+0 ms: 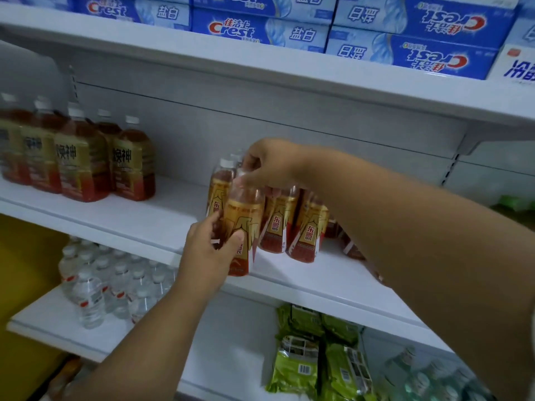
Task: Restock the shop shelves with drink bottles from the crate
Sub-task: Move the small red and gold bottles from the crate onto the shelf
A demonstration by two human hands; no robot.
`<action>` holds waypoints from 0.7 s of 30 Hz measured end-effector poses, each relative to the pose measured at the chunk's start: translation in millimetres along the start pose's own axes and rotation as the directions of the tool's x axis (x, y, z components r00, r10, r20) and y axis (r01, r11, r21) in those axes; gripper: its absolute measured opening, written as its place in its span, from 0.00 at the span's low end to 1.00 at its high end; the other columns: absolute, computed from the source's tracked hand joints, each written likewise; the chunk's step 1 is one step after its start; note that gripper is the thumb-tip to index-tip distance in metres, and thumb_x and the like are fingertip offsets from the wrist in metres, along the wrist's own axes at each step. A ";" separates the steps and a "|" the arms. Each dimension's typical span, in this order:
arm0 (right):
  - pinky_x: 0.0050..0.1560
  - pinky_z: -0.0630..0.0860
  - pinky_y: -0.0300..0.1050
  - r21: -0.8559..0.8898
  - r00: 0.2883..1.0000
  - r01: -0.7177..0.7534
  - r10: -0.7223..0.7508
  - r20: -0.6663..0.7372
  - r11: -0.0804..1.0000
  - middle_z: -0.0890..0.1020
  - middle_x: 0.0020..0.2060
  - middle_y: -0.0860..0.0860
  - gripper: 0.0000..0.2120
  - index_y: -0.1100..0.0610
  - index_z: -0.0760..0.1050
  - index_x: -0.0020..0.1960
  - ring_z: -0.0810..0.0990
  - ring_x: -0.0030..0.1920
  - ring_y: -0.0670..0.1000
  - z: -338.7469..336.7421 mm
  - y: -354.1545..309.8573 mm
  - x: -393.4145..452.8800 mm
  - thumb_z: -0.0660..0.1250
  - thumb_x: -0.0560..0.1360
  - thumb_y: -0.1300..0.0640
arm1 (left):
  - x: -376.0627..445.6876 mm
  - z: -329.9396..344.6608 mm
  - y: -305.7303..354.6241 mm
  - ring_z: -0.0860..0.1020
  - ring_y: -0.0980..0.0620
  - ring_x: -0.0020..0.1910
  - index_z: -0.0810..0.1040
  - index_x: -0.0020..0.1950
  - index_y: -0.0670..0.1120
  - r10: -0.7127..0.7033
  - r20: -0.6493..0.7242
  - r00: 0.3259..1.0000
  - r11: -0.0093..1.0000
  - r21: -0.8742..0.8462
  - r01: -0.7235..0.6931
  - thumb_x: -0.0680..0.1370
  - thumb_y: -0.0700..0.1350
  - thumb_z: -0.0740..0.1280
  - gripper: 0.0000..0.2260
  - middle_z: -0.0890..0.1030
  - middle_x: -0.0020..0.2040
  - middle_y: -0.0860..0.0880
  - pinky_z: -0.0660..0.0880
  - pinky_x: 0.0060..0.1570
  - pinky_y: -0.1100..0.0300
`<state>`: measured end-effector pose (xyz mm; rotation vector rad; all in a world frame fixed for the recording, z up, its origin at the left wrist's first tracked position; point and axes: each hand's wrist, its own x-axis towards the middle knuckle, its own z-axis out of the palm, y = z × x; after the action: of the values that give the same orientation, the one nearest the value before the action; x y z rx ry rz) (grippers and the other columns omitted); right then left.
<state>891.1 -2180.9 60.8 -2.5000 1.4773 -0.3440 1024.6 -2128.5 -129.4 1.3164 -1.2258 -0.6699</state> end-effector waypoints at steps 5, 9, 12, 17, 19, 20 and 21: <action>0.33 0.78 0.43 -0.070 0.989 -0.045 0.035 -0.143 0.997 0.83 0.38 0.51 0.14 0.55 0.77 0.49 0.83 0.37 0.50 3.4 11.3 29.0 0.74 0.74 0.46 | 17.4 25.2 -14.6 0.76 0.58 0.54 0.71 0.68 0.53 0.182 -0.117 0.976 0.961 0.232 -0.151 0.72 0.50 0.79 0.28 0.72 0.58 0.55 0.77 0.58 0.58; 0.31 0.74 0.40 -0.162 0.993 -0.084 0.069 -0.093 0.983 0.83 0.32 0.52 0.15 0.57 0.78 0.43 0.82 0.32 0.50 8.0 20.9 42.6 0.71 0.76 0.45 | 30.4 43.2 -18.2 0.76 0.46 0.62 0.69 0.69 0.51 0.153 -0.114 0.982 0.915 0.393 -0.097 0.71 0.54 0.78 0.31 0.74 0.63 0.49 0.78 0.61 0.46; 0.31 0.71 0.40 -0.197 0.993 -0.086 0.067 -0.098 0.977 0.81 0.32 0.52 0.15 0.56 0.76 0.41 0.79 0.31 0.51 16.4 27.6 48.2 0.69 0.78 0.45 | 32.9 53.8 -21.5 0.76 0.42 0.64 0.68 0.71 0.47 0.175 -0.144 0.974 0.867 0.491 -0.083 0.74 0.54 0.76 0.30 0.74 0.66 0.45 0.77 0.61 0.46; 0.32 0.74 0.41 -0.198 0.991 -0.116 0.099 -0.094 0.973 0.83 0.35 0.53 0.15 0.57 0.78 0.46 0.81 0.32 0.50 15.6 31.7 60.1 0.69 0.78 0.45 | 39.2 63.5 -23.9 0.77 0.38 0.62 0.70 0.69 0.43 0.175 -0.158 0.972 0.854 0.516 -0.070 0.75 0.52 0.74 0.27 0.75 0.64 0.41 0.77 0.58 0.44; 0.32 0.74 0.40 -0.221 0.991 -0.123 0.108 -0.080 0.967 0.84 0.35 0.53 0.16 0.58 0.78 0.46 0.82 0.33 0.50 14.5 30.6 65.1 0.69 0.78 0.44 | 41.8 66.0 -24.5 0.76 0.37 0.62 0.70 0.69 0.42 0.175 -0.148 0.973 0.854 0.515 -0.076 0.76 0.51 0.74 0.27 0.75 0.64 0.40 0.76 0.57 0.44; 0.32 0.74 0.41 -0.242 0.991 -0.128 0.114 -0.072 0.962 0.84 0.34 0.53 0.16 0.58 0.79 0.45 0.82 0.32 0.50 14.4 30.6 67.1 0.69 0.78 0.44 | 43.1 67.0 -24.7 0.76 0.37 0.61 0.70 0.69 0.41 0.179 -0.141 0.974 0.851 0.519 -0.082 0.76 0.51 0.74 0.26 0.75 0.64 0.40 0.76 0.57 0.44; 0.32 0.73 0.41 -0.266 0.991 -0.134 0.121 -0.062 0.955 0.84 0.33 0.53 0.17 0.58 0.79 0.43 0.81 0.32 0.50 13.8 30.8 69.0 0.69 0.78 0.44 | 44.0 67.8 -24.5 0.76 0.37 0.61 0.70 0.68 0.41 0.185 -0.135 0.974 0.846 0.525 -0.088 0.76 0.51 0.73 0.26 0.75 0.64 0.40 0.76 0.57 0.44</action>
<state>902.2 -2255.2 44.6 -2.5956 1.8032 -0.1870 981.2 -2197.2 -152.4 1.6684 -1.3870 -0.1026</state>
